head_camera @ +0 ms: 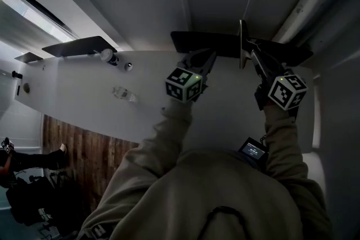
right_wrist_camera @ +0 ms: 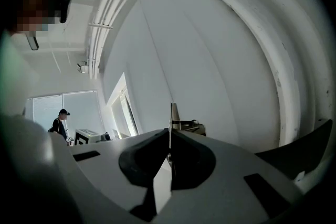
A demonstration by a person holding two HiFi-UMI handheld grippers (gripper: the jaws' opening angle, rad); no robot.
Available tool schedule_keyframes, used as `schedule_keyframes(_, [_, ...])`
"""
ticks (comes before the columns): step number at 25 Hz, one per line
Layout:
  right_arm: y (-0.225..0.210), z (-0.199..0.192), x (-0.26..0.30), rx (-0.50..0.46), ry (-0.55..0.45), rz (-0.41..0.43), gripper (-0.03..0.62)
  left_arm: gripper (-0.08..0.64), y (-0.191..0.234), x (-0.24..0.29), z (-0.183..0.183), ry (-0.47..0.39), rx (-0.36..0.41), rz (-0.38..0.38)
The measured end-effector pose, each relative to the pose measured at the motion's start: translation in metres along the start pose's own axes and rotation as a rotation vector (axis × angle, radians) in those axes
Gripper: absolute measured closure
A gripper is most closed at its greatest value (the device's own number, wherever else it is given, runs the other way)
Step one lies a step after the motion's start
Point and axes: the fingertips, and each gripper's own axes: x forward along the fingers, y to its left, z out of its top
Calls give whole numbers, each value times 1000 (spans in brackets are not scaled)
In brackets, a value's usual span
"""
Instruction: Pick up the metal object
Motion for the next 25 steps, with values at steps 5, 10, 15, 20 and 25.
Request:
schedule_keyframes(5, [19,23,2,-37,-26,30,569,566,1,-14,32,-34,51,15])
schedule_keyframes(10, [28,46,-2,-73,-56,37,569,566,7,-17,62,-73,83,24])
schedule_keyframes(15, [27,51,0,-89,-69,41,569,566,-7,-9,69,-85,100,-12])
schedule_keyframes(20, [32,47,1,-148,-42,17,569,566,-12,-6,69,-85,88,-27])
schedule_keyframes(25, [33,44,-1,-125,-48,22,569,566,-12,-5,66,-82,85,-38])
